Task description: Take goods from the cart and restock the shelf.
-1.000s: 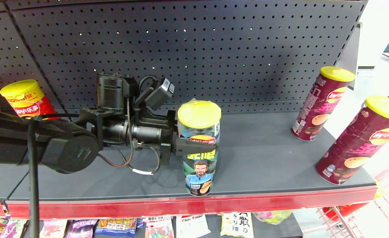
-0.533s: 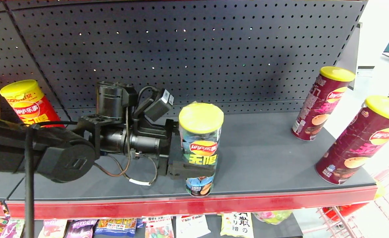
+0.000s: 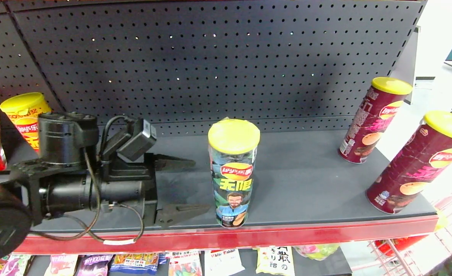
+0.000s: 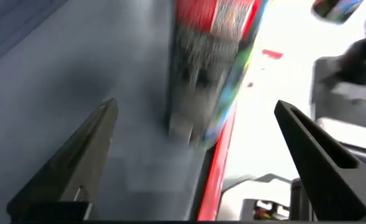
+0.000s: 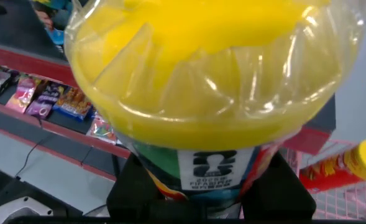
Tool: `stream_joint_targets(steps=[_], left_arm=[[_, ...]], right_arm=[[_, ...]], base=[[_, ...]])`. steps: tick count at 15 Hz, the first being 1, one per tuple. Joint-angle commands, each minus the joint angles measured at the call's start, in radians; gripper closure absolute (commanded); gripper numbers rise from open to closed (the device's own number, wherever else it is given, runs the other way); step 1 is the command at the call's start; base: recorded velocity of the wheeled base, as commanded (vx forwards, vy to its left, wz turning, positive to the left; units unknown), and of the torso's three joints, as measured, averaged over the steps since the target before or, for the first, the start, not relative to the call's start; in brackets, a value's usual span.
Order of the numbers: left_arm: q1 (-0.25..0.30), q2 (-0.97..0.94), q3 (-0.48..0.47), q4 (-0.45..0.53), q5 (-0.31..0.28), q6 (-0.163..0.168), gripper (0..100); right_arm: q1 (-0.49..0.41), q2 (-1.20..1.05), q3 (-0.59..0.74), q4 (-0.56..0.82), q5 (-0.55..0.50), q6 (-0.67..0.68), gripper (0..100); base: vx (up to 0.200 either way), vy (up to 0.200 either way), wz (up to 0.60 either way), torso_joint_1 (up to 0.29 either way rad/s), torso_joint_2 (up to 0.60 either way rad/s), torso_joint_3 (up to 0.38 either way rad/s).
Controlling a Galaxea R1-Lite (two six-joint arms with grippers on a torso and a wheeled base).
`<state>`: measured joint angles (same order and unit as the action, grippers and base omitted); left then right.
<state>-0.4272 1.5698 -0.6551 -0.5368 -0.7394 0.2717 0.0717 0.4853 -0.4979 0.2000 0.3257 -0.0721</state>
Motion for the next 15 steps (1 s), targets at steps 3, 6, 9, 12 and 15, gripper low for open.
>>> stream_joint_targets(steps=[3,6,9,12,15], left_arm=[[0.030,-0.180,0.161,0.000,0.043,-0.002,0],[0.030,-0.257,0.238,-0.002,0.077,-0.002,0],[0.030,-0.287,0.269,0.000,0.095,-0.003,0],[0.028,-0.297,0.272,0.001,0.098,-0.005,0],[0.028,-0.298,0.284,0.001,0.098,-0.009,0]], right_arm=[[0.039,0.272,-0.176,-0.013,0.090,-0.077,100],[0.223,0.441,-0.277,-0.109,0.004,-0.075,100],[0.358,0.539,-0.312,-0.200,-0.096,-0.064,100],[0.431,0.610,-0.326,-0.274,-0.159,-0.064,100],[0.474,0.664,-0.380,-0.280,-0.200,-0.063,100]], base=[[0.000,0.000,0.00,0.000,0.00,0.000],[0.000,0.000,0.00,0.000,0.00,0.000],[0.000,0.000,0.00,0.000,0.00,0.000],[0.000,0.000,0.00,0.000,0.00,0.000],[0.000,0.000,0.00,0.000,0.00,0.000]])
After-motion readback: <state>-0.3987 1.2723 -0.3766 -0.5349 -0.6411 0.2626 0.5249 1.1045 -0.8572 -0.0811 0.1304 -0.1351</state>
